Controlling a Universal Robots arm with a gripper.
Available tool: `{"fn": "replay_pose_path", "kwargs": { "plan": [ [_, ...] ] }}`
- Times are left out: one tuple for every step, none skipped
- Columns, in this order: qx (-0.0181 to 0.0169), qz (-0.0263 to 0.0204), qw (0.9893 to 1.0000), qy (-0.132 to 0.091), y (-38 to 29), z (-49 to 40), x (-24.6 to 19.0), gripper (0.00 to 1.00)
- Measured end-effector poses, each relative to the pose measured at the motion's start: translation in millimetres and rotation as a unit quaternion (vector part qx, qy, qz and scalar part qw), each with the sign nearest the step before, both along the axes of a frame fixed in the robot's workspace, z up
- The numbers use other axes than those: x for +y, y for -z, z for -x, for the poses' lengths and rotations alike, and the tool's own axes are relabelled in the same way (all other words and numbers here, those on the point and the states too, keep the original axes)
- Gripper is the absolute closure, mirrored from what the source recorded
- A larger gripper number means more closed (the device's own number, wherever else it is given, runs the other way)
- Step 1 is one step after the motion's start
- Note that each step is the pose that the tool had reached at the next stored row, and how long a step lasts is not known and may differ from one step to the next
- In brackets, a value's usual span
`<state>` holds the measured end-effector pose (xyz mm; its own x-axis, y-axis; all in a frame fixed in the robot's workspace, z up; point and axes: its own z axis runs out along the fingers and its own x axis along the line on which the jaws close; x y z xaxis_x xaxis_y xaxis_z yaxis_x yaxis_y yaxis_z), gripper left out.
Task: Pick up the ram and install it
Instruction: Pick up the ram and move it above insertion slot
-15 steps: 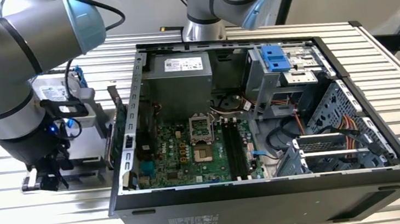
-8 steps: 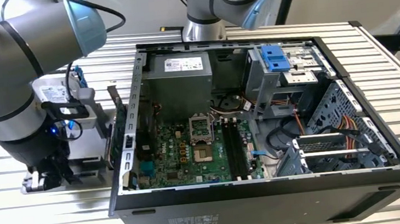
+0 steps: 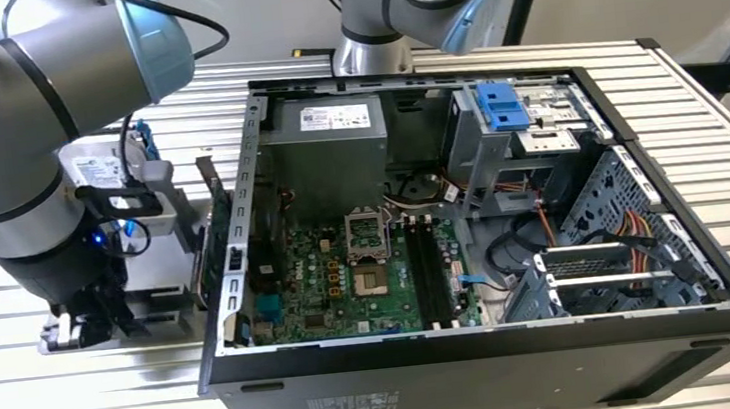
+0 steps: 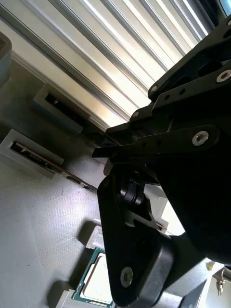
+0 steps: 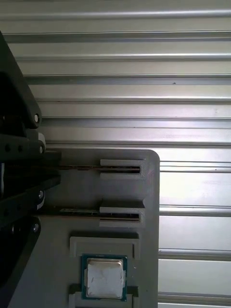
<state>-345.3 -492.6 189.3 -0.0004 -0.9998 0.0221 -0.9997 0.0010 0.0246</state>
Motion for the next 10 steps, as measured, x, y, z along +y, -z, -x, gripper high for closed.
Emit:
{"fn": "replay_pose_path", "kwargs": {
  "plan": [
    [0.0,0.0,1.0,0.0,0.0,0.0,0.0,0.0],
    [0.0,0.0,1.0,0.0,0.0,0.0,0.0,0.0],
    [0.0,0.0,1.0,0.0,0.0,0.0,0.0,0.0],
    [0.0,0.0,1.0,0.0,0.0,0.0,0.0,1.0],
    [0.0,0.0,1.0,0.0,0.0,0.0,0.0,1.0],
    [0.0,0.0,1.0,0.0,0.0,0.0,0.0,1.0],
    [0.0,0.0,1.0,0.0,0.0,0.0,0.0,1.0],
    [0.0,-0.0001,1.0,0.0,0.0,0.0,0.0,1.0],
    [0.0,-0.0001,1.0,0.0,0.0,0.0,0.0,1.0],
    [0.0,-0.0001,1.0,0.0,0.0,0.0,-0.1,1.0]
  ]
}}
